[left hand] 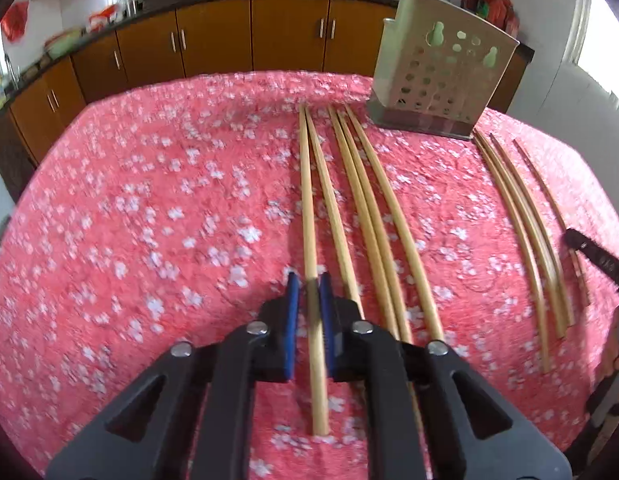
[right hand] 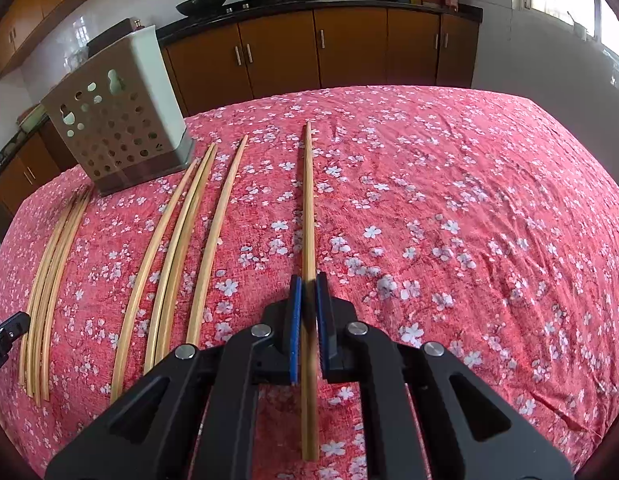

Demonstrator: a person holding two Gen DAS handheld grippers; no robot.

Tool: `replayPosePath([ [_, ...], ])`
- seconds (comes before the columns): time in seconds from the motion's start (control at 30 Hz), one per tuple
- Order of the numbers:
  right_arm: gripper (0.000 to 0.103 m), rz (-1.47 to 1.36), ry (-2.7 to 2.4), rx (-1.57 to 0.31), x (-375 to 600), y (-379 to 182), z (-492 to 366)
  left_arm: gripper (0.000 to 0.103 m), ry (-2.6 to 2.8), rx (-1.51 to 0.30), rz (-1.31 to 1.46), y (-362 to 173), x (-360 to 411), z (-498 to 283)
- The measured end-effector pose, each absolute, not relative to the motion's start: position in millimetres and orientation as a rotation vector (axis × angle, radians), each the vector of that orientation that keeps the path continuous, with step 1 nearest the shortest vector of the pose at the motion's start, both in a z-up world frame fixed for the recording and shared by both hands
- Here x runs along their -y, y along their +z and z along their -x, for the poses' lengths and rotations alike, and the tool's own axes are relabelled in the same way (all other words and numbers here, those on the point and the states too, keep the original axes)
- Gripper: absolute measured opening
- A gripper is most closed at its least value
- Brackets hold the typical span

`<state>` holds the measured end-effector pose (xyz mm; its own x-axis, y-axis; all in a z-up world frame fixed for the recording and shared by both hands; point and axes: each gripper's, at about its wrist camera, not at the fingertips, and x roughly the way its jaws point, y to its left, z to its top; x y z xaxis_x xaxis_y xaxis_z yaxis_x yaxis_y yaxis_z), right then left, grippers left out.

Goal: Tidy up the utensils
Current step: 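Close the right tool on one chopstick while the left tool grasps another chopstick, then lift the held chopsticks with both tools and carry them above the utensil holder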

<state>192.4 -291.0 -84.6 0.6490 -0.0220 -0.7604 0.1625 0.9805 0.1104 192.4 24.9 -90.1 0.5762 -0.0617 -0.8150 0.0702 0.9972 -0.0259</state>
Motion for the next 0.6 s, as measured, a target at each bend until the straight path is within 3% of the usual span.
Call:
replayPosePath([
  [0.33,0.008,-0.171,-0.068,-0.854,294.6,-88.1,-223.7,0.008,0.007,-0.928,0.05,-89.2,-54.6,-243.8],
  [0.6,0.008,-0.203,-0.045,-0.85,302.4,-91.3,-221.1,0.01,-0.058,-0.913,0.073,-87.8,-62.8,-223.6],
])
